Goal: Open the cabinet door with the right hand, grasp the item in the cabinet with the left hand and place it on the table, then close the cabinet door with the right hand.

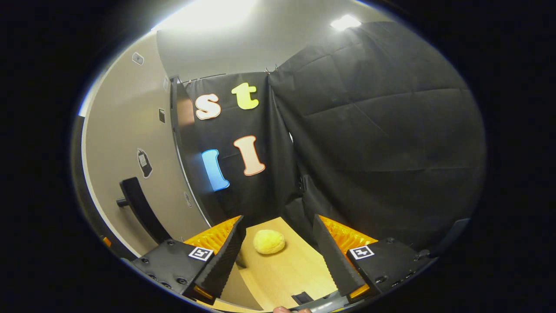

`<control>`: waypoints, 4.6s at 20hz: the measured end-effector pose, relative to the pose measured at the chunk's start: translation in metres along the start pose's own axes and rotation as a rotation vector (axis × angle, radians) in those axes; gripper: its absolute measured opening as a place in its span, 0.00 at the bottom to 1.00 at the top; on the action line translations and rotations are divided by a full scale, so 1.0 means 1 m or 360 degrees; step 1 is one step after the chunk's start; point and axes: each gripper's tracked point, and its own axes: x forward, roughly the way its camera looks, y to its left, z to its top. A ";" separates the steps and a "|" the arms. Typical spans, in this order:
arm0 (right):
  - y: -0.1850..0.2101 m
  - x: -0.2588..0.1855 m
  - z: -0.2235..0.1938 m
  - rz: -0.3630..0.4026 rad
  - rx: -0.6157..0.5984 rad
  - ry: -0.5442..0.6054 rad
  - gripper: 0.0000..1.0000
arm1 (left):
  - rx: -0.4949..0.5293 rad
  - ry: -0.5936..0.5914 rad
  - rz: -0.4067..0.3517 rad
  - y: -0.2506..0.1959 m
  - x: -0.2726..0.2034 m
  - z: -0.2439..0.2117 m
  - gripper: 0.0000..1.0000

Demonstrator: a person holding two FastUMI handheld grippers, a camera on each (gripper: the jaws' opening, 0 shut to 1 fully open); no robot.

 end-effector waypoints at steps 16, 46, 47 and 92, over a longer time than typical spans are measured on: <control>0.039 -0.026 0.016 0.0158 -0.0111 -0.0034 0.98 | -0.0232 0.0046 0.0270 0.081 0.017 0.027 0.93; 0.214 -0.052 -0.041 0.0805 -0.0224 0.0176 0.98 | -0.0111 0.0224 0.0409 0.119 -0.006 -0.028 0.95; 0.223 -0.052 -0.044 0.0841 -0.0223 0.0184 0.98 | -0.0112 0.0227 0.0431 0.126 -0.010 -0.028 0.95; 0.169 0.085 -0.040 0.0872 -0.0352 0.0384 0.98 | -0.0127 -0.0014 0.0265 -0.050 0.031 0.022 0.94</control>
